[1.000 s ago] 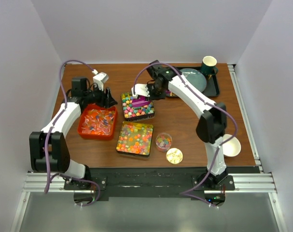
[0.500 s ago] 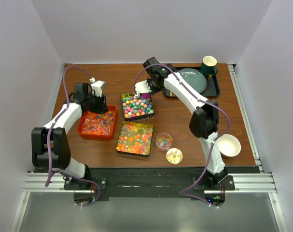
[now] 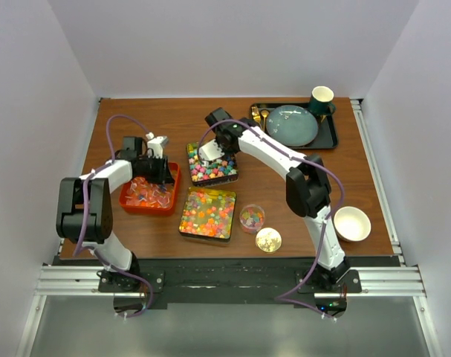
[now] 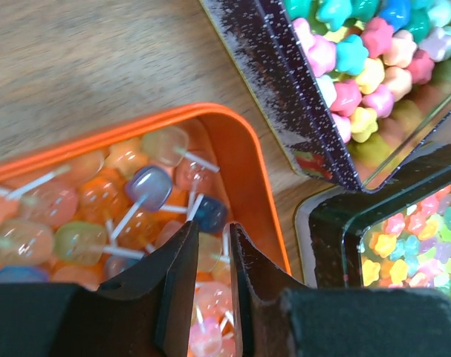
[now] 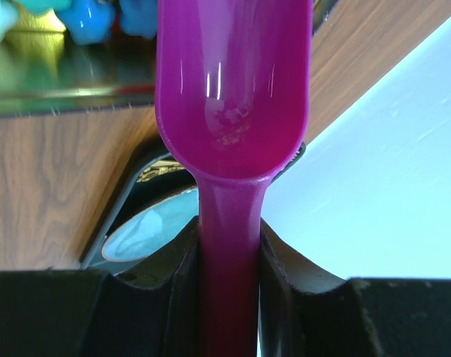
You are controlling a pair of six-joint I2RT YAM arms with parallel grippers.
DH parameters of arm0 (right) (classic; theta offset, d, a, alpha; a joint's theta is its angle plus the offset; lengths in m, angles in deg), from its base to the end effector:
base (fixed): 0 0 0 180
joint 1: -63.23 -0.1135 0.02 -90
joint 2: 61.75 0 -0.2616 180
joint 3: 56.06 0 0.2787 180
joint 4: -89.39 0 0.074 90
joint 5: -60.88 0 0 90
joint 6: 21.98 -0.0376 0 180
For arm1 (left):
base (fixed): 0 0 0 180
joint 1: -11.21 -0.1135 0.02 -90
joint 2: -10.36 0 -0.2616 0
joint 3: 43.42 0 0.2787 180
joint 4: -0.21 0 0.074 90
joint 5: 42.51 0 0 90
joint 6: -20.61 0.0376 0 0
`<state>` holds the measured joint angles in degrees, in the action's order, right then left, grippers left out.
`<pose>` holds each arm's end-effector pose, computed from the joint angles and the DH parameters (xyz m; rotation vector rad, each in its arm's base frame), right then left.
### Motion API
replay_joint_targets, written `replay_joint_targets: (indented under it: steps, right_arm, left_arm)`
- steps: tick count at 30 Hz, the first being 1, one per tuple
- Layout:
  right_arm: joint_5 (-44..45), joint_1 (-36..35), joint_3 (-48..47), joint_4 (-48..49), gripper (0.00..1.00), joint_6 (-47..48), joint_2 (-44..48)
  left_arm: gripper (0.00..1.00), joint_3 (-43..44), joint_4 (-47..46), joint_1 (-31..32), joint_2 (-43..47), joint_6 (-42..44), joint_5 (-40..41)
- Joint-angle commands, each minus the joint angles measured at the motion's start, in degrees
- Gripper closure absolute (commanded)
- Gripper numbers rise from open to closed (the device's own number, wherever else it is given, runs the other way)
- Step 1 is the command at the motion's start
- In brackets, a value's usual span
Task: Pack the candies
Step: Scoop the fake candies from the storage box.
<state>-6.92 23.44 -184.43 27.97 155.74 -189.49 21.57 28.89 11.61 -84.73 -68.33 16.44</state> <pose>0.4024 0.3167 0.2285 -2.3846 1.3312 -0.7776 0.3392 -0.0218 0.1435 0.2270 2.5100 -0.6939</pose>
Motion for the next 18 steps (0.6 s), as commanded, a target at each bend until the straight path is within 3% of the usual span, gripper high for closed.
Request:
replay_joint_targets:
  steps: [1,18]
  right_arm:
    - [1.5,-1.5,4.8,-0.3,1.0,1.4,4.8]
    - [-2.5,-3.3,6.7,-6.4,1.0,-1.0,5.3]
  left_arm:
    - [0.72,-0.7,-4.7,0.1,-1.7,-2.4,-5.8]
    - [0.74,-1.4,-15.5,1.7,-5.6,-8.8,-13.5]
